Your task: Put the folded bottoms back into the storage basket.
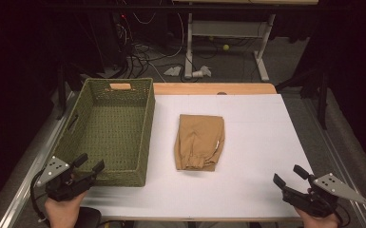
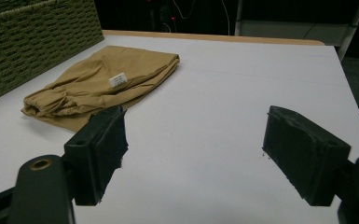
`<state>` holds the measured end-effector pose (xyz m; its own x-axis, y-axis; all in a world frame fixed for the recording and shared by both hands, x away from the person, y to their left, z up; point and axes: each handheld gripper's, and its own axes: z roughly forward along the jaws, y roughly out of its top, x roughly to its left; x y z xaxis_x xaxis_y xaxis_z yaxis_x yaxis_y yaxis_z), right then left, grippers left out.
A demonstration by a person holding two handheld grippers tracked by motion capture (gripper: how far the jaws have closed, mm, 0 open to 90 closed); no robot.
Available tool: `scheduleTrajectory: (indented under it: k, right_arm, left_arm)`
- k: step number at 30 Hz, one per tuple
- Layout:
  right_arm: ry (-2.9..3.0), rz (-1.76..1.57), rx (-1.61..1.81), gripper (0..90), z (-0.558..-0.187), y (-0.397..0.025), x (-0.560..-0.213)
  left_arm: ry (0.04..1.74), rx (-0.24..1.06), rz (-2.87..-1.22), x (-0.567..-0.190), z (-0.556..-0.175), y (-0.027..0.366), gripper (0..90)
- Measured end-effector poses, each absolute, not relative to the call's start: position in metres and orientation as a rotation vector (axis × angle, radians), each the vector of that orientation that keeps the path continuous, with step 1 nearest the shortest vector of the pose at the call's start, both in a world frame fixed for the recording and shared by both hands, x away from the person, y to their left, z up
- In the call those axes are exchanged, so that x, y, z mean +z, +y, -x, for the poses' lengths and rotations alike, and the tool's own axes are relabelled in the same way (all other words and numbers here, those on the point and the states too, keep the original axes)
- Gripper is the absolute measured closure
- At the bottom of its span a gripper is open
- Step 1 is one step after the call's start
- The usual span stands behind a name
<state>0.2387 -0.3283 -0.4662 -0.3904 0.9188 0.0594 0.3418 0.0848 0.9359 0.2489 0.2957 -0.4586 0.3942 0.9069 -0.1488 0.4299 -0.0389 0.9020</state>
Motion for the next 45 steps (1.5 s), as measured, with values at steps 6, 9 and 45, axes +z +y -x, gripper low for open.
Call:
scheduleTrajectory:
  k: [6,9,45]
  right_arm:
    - [1.799,-1.239,1.303,22.7,-0.239,-0.328,-0.466]
    - [1.803,-1.241,1.304,22.6,-0.239,-0.328,-0.466]
    - [1.814,-1.243,1.298,22.6,-0.241,-0.326,-0.467]
  left_arm:
    - [1.188,0.599,-1.661,-0.458,-0.25,0.293,30.6]
    - [1.185,0.596,-1.66,-0.458,-0.25,0.293,30.6]
    - [1.071,0.597,-1.723,-0.45,-0.256,0.262,30.6]
